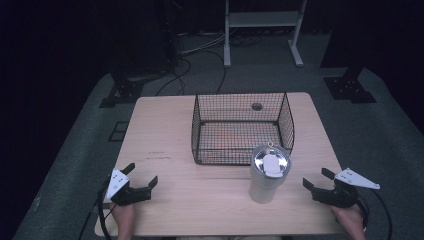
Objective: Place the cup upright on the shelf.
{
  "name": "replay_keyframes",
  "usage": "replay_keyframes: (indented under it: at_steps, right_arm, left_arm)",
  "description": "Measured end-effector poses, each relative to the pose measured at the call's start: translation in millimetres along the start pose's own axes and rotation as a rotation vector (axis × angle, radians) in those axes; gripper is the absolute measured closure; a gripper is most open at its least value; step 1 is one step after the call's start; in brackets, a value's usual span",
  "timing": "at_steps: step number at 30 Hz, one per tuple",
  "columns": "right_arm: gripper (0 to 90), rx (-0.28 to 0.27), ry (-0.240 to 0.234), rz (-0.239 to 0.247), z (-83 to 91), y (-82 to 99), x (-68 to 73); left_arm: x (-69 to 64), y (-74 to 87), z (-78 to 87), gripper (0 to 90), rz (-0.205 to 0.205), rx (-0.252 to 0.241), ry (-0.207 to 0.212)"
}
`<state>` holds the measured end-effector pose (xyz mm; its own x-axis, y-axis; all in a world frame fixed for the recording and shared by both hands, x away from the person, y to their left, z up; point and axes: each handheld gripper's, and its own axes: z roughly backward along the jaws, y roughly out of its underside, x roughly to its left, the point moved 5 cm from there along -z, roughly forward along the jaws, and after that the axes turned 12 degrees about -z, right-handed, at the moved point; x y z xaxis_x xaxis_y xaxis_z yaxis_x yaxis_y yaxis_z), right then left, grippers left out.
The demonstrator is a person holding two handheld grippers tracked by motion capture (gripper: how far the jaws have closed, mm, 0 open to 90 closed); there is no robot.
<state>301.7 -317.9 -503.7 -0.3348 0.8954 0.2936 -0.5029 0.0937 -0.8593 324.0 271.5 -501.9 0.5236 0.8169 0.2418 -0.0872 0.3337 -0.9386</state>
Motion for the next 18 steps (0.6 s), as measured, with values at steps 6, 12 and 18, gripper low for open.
replay_keyframes:
  at_steps: [6,12,18]
  right_arm:
    - [12.5,-0.007,-0.046,0.025,5.5,-11.7,8.7]
    - [12.0,-0.010,-0.075,0.063,12.5,-22.9,17.9]
    - [11.0,-0.007,-0.098,0.135,21.2,-34.2,35.8]
  left_arm:
    - [-0.3,0.0,0.8,0.0,-0.002,-0.002,0.000]
    - [-0.3,-0.2,0.6,0.0,0.003,-0.008,0.003]
    - [-0.8,-0.1,0.5,0.0,-0.004,-0.002,0.002]
